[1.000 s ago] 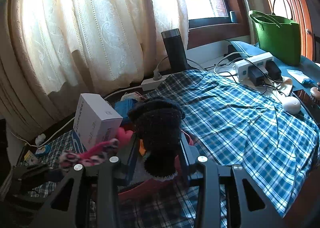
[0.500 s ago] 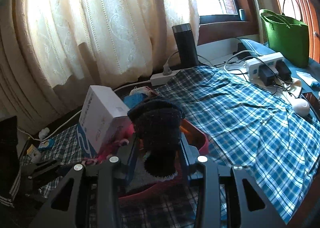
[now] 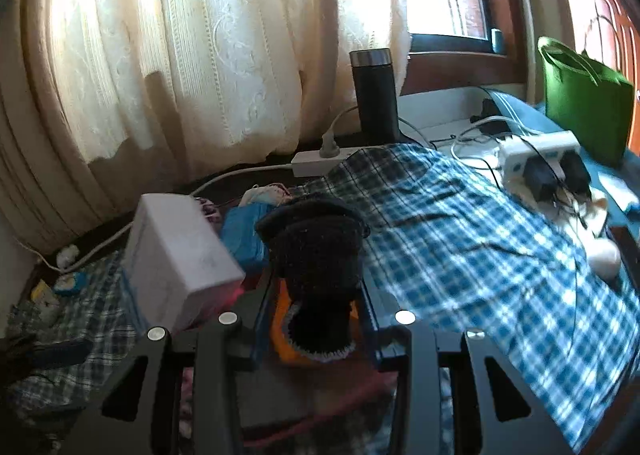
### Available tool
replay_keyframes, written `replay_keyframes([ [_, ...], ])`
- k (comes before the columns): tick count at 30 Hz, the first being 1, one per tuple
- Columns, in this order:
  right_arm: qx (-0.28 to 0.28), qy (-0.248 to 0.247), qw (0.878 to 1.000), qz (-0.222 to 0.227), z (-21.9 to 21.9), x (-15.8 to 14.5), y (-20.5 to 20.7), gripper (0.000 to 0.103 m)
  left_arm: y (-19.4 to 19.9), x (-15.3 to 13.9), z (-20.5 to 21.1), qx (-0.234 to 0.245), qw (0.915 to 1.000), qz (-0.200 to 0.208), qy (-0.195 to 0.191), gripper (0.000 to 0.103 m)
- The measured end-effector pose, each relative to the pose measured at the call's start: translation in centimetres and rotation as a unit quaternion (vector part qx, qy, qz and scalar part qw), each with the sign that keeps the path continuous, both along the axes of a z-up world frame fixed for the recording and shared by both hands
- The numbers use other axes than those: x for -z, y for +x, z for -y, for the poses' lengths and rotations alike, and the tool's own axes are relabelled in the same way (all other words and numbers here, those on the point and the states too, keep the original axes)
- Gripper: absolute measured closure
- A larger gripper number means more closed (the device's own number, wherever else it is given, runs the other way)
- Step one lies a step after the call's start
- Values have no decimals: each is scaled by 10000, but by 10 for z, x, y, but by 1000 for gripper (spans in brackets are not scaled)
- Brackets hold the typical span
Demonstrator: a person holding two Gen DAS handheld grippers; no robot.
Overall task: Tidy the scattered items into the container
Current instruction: 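Carry the leopard plush and black hat into the red box and release both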
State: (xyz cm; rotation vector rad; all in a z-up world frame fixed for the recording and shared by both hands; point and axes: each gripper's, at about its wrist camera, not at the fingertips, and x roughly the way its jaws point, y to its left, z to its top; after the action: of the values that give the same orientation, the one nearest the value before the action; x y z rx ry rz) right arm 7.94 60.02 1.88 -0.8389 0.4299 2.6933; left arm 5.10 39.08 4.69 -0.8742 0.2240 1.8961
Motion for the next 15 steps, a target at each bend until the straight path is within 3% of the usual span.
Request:
replay_keyframes([
  [15,-1152,387,9915,460,0,7,-65,62,-33,5,42,-644,9974,274,156,39],
])
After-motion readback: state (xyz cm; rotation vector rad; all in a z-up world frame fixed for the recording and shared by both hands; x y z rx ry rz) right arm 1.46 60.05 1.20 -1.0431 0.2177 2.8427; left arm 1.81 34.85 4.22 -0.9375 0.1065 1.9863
